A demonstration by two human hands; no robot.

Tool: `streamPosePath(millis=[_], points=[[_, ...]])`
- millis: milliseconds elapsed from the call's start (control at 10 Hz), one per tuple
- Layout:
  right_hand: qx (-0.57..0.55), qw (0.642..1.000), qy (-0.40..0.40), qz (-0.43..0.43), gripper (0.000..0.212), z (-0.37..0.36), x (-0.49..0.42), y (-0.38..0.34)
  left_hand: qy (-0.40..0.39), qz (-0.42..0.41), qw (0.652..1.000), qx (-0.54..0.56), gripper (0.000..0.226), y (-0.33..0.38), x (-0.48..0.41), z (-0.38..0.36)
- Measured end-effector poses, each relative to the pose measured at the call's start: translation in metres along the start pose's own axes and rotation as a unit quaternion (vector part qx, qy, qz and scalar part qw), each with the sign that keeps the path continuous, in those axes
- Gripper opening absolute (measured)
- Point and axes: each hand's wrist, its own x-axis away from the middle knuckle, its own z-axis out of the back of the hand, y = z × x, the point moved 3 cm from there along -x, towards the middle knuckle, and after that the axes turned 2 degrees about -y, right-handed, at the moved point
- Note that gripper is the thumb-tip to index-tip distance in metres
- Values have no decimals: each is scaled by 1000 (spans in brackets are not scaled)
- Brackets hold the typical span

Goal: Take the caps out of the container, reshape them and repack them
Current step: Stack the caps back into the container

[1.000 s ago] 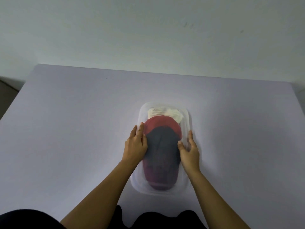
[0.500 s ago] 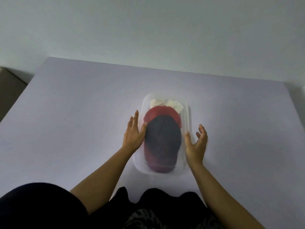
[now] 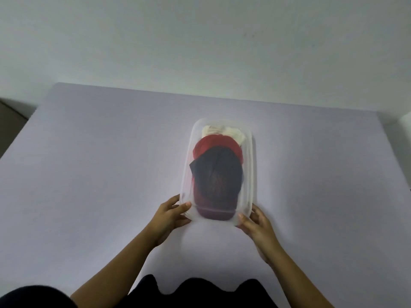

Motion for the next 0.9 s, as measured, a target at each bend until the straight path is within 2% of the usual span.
streamPosePath(millis=[400, 700, 800, 900], points=[[33, 999, 18, 28, 44, 32, -111, -86, 12, -4, 998, 56, 39, 98, -105, -45], [90, 995, 30, 11, 57, 33, -149, -102, 32, 16, 998, 48, 52, 120, -140, -49], [116, 990, 75, 25, 60, 36, -139, -105, 64, 6, 995, -73, 62, 125, -134, -50], [134, 978, 139, 78, 51, 35, -125, -106, 131, -70, 966, -210, 63, 126, -121, -55]])
